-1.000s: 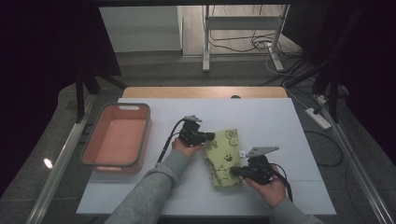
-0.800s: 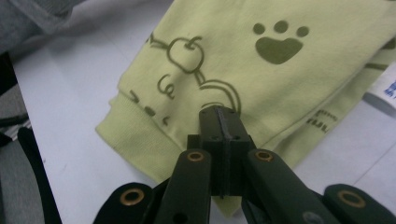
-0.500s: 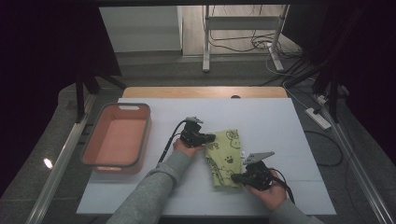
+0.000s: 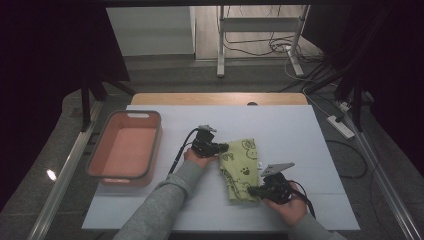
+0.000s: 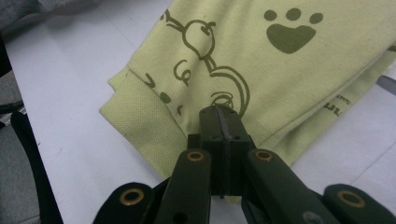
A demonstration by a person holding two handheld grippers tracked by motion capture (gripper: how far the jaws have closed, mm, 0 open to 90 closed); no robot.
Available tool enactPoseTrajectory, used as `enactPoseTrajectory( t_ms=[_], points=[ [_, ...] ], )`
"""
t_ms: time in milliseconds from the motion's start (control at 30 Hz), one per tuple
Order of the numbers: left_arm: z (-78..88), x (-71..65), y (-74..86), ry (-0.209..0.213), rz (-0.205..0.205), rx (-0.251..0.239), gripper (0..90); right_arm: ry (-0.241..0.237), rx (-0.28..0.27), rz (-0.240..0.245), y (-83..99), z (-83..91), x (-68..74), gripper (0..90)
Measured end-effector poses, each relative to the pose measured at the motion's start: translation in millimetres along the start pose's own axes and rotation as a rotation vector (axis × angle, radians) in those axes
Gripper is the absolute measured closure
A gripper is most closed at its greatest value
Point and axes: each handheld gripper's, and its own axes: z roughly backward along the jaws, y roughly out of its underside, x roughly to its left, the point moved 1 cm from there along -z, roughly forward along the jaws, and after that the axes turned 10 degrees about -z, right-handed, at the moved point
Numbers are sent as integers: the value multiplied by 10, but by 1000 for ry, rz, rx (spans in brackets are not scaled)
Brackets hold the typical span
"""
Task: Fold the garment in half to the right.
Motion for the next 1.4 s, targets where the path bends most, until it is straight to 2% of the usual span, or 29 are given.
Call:
enactPoseTrajectory(
  t_ms=[267,467,567,800,1000,1167,1400],
  points=[
    [-11,-10,-3,-13,-8,7,893,1,0,-2,4,-2,4,900],
    [0,-11,-8,-9,3,0,892,1,-3,-1,5,0,1,900],
    [26,-28,-22,-15,-7,-12,891,-1,-6,1,4,3,-3,900],
    [246,-114,-60,-22,-34,-55,885,-4,-60,8,-24,71,-26,900],
    [458,-187,-1,-25,-42,-86,858,-5,-137,-4,-56,184,-85,900],
    [599,-231,90,-18,-24,-112,792,-2,-182,-9,-64,255,-142,808],
    [702,-294,114,-21,-31,-122,689,18,-246,-23,-80,329,-196,658]
  ],
)
